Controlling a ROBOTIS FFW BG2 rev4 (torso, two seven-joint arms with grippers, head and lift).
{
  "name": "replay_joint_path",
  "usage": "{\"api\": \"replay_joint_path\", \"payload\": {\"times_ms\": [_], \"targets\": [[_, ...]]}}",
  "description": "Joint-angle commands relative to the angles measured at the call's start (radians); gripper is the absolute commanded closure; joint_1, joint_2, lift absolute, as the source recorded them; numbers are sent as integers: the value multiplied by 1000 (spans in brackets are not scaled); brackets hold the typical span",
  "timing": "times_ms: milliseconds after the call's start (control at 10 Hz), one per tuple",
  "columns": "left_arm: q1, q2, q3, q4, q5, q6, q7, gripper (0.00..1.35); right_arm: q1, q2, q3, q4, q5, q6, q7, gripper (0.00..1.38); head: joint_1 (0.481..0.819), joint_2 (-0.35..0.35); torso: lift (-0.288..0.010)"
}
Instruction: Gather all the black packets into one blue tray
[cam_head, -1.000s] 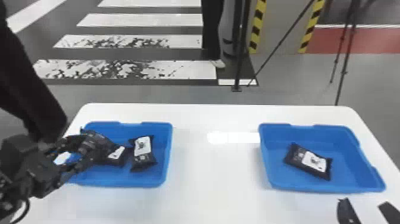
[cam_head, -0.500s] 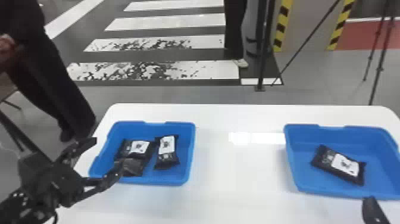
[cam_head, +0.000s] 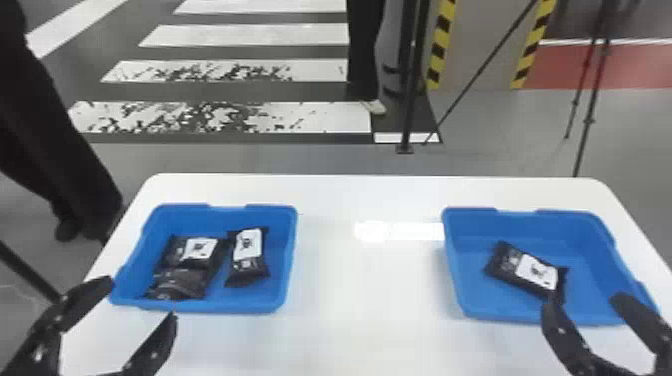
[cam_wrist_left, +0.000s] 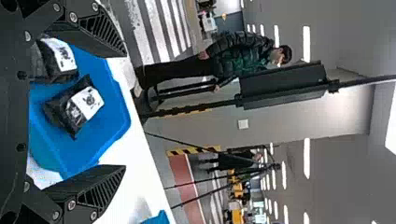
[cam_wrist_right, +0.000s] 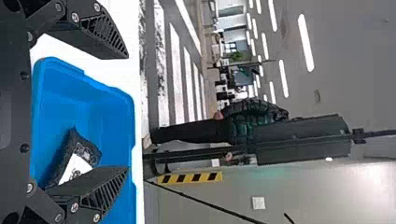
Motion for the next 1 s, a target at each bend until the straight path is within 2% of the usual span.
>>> {"api": "replay_joint_path", "payload": {"times_ms": [0,200,400,700,900], "targets": [[66,-21,29,-12,67,-28,4,197,-40,2,-22,-65,84,175,9,183,695,46,-110],[83,-24,29,-12,95,-25,8,197,-139,-2,-58,-73,200,352,61,186,695,69,-110],[68,-14,7,-12,99,-20,7,197,-256,-26,-78,-16,314,470,112,191,695,52,-110],[56,-1,-9,-12,101,-18,8,197,-382,-72,-66,92,336,580,136,191,695,-27,-110],[51,3,-17,-12,99,-6,8,197,-455,-112,-22,143,310,651,158,191,695,-35,-110]]}}
